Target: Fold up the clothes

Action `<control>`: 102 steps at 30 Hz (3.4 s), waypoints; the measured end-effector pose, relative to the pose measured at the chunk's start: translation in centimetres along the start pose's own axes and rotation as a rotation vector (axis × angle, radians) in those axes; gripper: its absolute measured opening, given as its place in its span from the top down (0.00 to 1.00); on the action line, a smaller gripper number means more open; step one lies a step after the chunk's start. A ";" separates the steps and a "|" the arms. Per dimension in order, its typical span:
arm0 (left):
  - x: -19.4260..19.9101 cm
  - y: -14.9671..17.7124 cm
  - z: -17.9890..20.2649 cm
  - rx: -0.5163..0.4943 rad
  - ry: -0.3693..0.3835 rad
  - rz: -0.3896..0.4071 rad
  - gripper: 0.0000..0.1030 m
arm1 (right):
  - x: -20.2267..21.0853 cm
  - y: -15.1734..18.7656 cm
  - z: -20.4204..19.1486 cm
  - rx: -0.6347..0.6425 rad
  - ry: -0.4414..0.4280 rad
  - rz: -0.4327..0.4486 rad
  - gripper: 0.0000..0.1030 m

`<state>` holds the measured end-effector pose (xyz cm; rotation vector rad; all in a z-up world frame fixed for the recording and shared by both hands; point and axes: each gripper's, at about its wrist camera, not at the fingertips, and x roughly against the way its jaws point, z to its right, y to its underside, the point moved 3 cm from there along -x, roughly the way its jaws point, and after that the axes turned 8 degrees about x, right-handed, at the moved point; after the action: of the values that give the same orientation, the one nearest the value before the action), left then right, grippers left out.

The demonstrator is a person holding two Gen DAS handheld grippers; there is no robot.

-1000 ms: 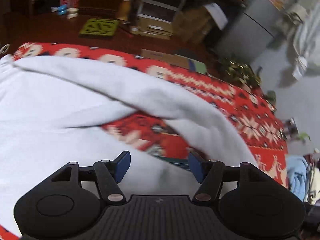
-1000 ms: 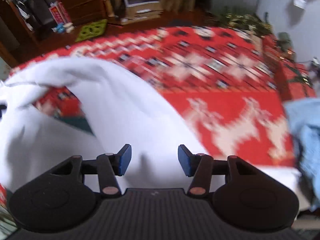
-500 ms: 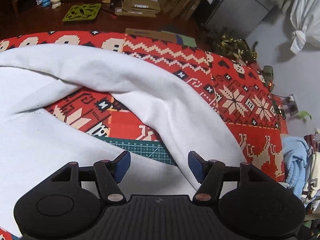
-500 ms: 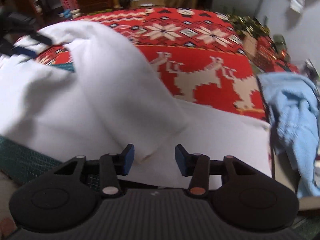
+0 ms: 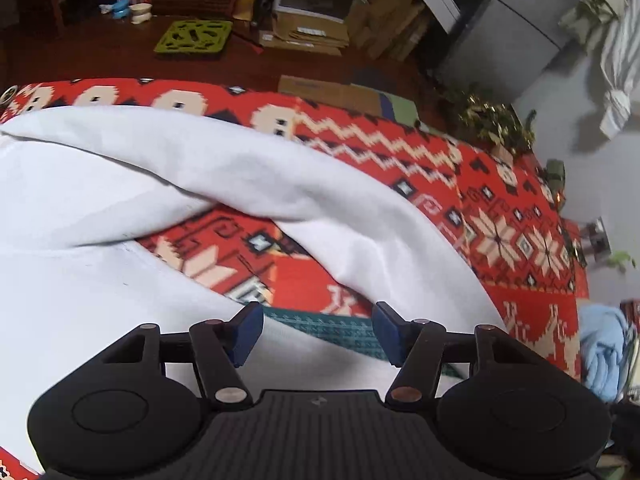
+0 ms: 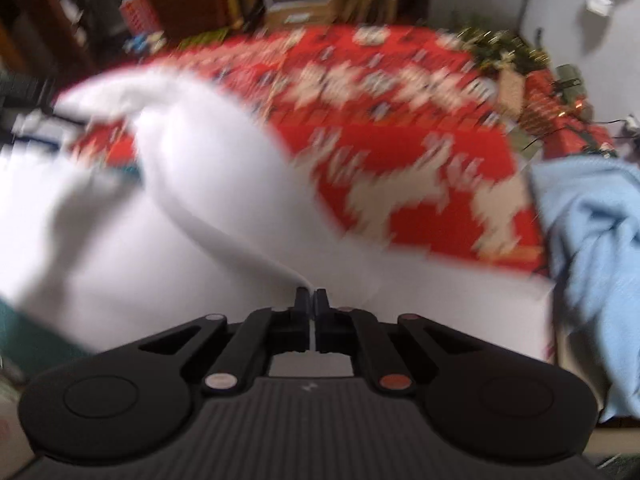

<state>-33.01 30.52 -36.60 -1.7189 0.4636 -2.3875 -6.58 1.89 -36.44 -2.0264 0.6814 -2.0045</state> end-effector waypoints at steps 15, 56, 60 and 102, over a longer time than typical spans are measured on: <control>-0.5 -5.8 -4.3 -0.019 -0.051 0.113 0.49 | -4.2 -21.0 15.6 -0.052 0.203 0.137 0.99; -6.8 -6.8 -2.0 -0.195 -0.099 0.061 0.47 | -26.5 -38.7 25.7 -0.268 0.120 -0.033 0.83; -7.8 -6.9 -1.6 -0.265 -0.113 0.054 0.47 | -27.2 -35.3 24.0 -0.347 -0.027 -0.022 0.72; 10.5 3.9 -30.5 0.297 -0.265 -0.027 0.47 | -2.4 -3.9 5.7 -0.616 0.212 -0.118 0.41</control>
<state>-65.45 28.31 -37.37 -1.8680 0.0442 -2.0722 -0.20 5.39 -37.04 -2.2115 1.4001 -2.3048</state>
